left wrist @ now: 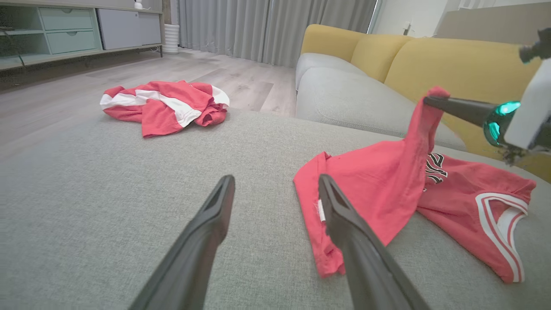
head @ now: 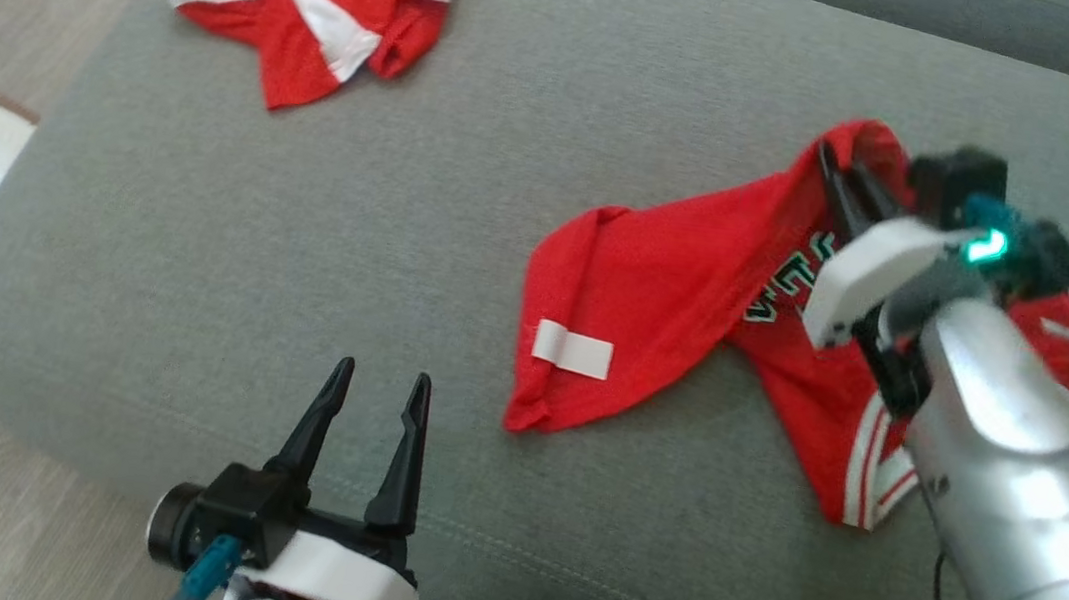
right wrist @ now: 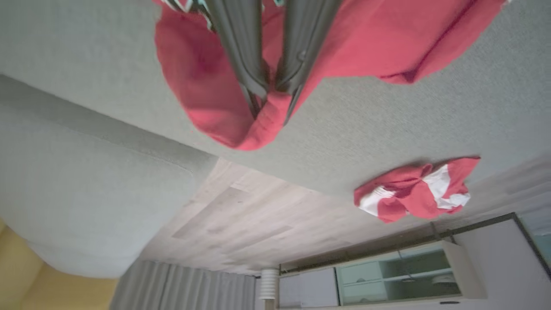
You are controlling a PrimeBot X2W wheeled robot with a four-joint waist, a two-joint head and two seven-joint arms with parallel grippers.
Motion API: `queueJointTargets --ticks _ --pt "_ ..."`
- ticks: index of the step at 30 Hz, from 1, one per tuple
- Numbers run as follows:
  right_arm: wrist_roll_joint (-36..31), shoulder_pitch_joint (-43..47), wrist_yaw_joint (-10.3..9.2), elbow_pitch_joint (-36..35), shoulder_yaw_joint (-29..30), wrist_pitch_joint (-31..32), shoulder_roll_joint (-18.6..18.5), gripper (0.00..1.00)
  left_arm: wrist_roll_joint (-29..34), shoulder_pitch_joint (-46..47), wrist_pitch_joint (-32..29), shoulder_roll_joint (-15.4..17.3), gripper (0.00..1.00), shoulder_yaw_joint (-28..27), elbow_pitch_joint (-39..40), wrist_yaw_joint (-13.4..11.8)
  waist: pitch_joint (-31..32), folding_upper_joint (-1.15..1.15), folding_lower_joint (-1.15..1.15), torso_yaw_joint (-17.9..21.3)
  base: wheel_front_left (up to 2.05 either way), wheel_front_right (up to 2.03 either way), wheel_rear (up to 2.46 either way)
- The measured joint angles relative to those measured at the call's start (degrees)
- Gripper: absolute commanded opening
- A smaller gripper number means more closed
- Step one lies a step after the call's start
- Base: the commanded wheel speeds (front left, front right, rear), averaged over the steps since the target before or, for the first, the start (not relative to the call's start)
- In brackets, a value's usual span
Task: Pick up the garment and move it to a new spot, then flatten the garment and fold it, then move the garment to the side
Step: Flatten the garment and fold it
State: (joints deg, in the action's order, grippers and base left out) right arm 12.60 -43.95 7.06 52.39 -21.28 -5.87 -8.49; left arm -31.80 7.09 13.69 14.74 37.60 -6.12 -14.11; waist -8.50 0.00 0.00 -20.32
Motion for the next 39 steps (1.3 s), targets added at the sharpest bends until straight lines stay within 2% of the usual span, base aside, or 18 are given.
queueJointTargets --ticks 7,12,17,18,19,20,24,29,39 --pt "-0.04 -9.62 0.0 0.35 -4.64 4.55 -1.82 0.0 0.02 1.67 0.07 -1.33 1.0 0.91 0.27 0.6 -0.65 0.0 0.01 -5.45 0.0 0.0 0.0" --pt "-0.71 -15.82 0.0 5.35 -5.16 5.89 -3.53 0.0 0.1 2.34 0.09 -2.7 1.0 1.31 0.24 1.57 -1.41 0.0 0.01 -10.19 0.0 0.0 0.0" --pt "-2.46 -20.79 0.0 9.92 -4.16 5.09 -3.11 0.0 0.1 2.27 0.57 -3.11 1.0 0.97 0.24 1.51 -3.06 0.0 0.01 -12.07 0.0 0.0 0.0" --pt "-3.24 -22.07 0.0 11.23 -3.9 4.71 -3.19 0.07 0.11 2.27 0.58 -3.3 1.0 0.81 0.25 1.51 -3.52 0.0 0.01 -12.26 0.0 0.0 0.0" --pt "-3.77 -23.05 0.0 12.56 -3.44 4.33 -3.28 0.61 0.2 2.27 0.58 -3.59 1.0 0.67 0.25 1.51 -3.93 0.0 0.01 -12.43 0.0 0.0 0.0" --pt "-4.24 -23.74 0.0 13.82 -3.19 4.1 -3.37 1.0 0.52 2.27 0.58 -3.87 1.0 0.54 0.25 1.51 -4.25 0.0 0.01 -12.57 0.0 0.0 0.0" --pt "-6.13 -24.12 0.0 17.41 -2.78 1.94 -3.18 1.0 0.7 2.27 0.59 -4.75 1.0 0.08 0.16 1.6 -4.83 0.0 0.02 -12.72 0.0 0.0 0.0" --pt "-6.12 -24.12 0.0 19.38 -3.23 0.64 -2.99 1.0 1.21 2.3 0.59 -4.87 1.0 -0.1 -1.05 3.03 -4.34 0.0 0.0 -12.09 0.0 0.0 0.0" --pt "-2.46 -23.36 0.0 18.53 -7.81 -4.74 -1.81 1.0 2.38 2.52 0.69 -3.94 1.0 -1.78 -1.08 2.93 -3.04 0.0 0.01 -3.88 0.0 0.0 0.0"
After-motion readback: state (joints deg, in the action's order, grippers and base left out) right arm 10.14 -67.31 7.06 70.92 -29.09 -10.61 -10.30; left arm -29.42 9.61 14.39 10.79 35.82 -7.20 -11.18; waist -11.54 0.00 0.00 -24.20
